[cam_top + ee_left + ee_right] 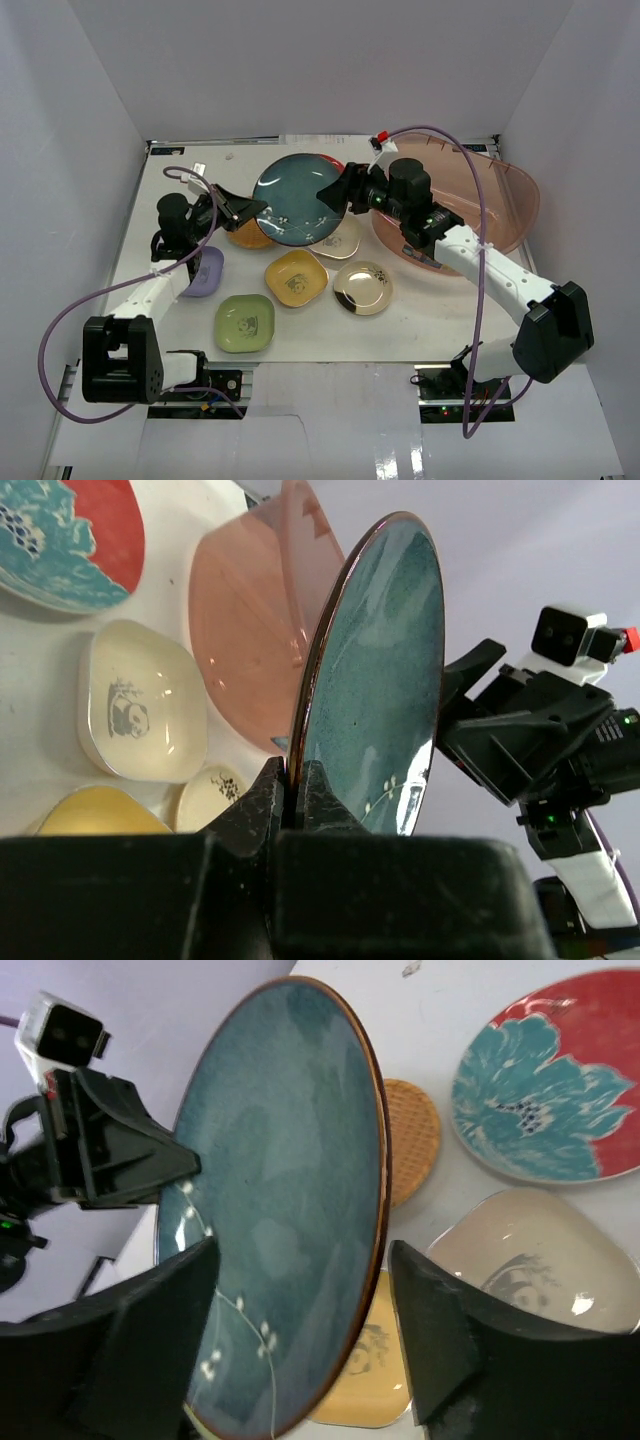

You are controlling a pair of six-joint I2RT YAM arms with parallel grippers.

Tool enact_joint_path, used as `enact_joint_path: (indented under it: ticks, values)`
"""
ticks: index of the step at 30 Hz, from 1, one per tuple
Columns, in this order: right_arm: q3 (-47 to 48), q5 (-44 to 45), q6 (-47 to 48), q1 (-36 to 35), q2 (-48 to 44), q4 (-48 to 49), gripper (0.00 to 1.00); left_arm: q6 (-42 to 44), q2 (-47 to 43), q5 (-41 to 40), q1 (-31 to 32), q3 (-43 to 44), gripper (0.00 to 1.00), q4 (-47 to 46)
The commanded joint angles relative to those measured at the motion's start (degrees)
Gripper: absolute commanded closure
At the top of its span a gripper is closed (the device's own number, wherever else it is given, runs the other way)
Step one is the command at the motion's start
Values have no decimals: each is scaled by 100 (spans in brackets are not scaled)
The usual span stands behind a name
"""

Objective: Place the plates into the plastic bin on the countertop

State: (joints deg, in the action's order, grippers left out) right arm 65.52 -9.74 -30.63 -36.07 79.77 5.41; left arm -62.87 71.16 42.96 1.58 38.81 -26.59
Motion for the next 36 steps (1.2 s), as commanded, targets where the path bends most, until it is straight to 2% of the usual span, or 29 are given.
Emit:
enact_joint_path:
  ticks: [1,5,6,7,11,13,14,17,18,20,22,26,33,36]
  values:
    - [-153,-169,-241,-5,-128,435,30,-208,-348,222,96,74,100,-593]
    - [-302,51,-408,4,-216,443,74,-103,-506,300,140,136,100,-418]
    - [-381,25,-443,39,-251,522,83,-42,-506,353,158,153,96,-391]
    - [-425,7,-565,57,-312,566,92,-6,-515,380,201,206,82,-339]
    - [-408,-265,-786,302,-418,663,92,161,-541,555,439,320,51,-101]
    - [-312,-362,-917,583,-549,672,92,423,-585,625,562,512,32,257]
    - [-268,-414,-953,723,-602,672,92,547,-577,643,719,610,19,433]
    - [-136,-687,-1154,1504,-857,654,92,1188,-655,574,1105,925,6,1233]
    - [-118,-888,-1234,2020,-997,646,92,1390,-716,408,1212,997,2,1705]
    - [-74,-1161,-1392,2794,-1094,585,92,1961,-761,240,1510,1181,2,2138]
    - [74,-1259,-1323,3254,-1147,304,92,2356,-805,-14,1808,1313,2,2804]
    - [58,-882,-823,4247,-1165,-531,92,3086,-893,-725,2337,1542,2,3414]
    - [-372,23,65,4671,-1061,-927,92,3422,-937,-1289,2751,1358,2,3828]
    - [-443,-10,277,4671,-728,-936,92,3448,-858,-1325,2803,1375,2,3845]
